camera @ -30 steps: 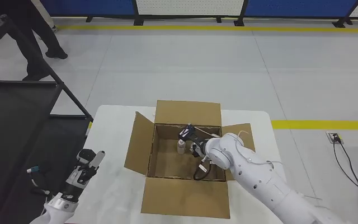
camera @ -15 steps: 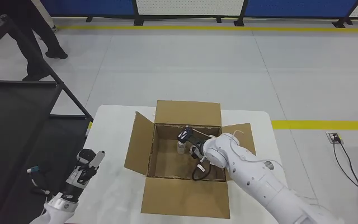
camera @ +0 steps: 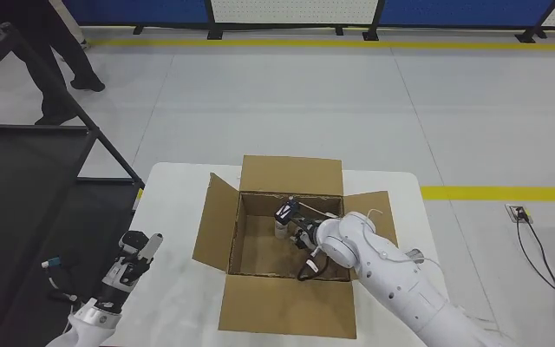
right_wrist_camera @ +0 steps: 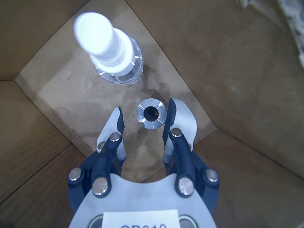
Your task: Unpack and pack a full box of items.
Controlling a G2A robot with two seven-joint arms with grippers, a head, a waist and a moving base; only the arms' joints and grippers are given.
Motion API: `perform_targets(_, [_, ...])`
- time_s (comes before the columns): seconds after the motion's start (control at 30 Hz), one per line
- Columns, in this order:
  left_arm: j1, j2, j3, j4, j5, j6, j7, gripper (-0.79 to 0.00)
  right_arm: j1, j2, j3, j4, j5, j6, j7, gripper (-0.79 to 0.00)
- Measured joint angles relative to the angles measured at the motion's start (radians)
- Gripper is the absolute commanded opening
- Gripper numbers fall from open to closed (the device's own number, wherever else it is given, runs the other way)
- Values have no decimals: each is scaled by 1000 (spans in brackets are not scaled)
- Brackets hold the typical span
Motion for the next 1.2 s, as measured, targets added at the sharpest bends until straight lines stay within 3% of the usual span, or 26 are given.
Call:
perform_targets(0.23, [0,0,0,0,0,0,0,0,-148,69,141,-278,-80,3,63,-209])
perform_targets(0.43, [0,0,0,0,0,0,0,0,-307,125,308,-548,-109,-69,58,-86])
perform_targets(0.47, [0,0,0,0,0,0,0,0,-344,137,352,-605,-112,-88,50,-40])
perform_targets(0.57, [0,0,0,0,0,0,0,0,-451,164,475,-761,-136,-109,23,0])
perform_targets(0.77, [0,0,0,0,0,0,0,0,-719,206,800,-1023,-189,-87,-84,0])
perform_targets(0.87, [0,0,0,0,0,0,0,0,-853,214,979,-1063,-155,-72,-158,0])
perform_targets(1.0, [0,0,0,0,0,0,0,0,-967,218,1165,-1009,-95,-78,-214,0])
perform_targets(1.2, [0,0,0,0,0,0,0,0,-996,226,1248,-833,-47,-163,-201,0])
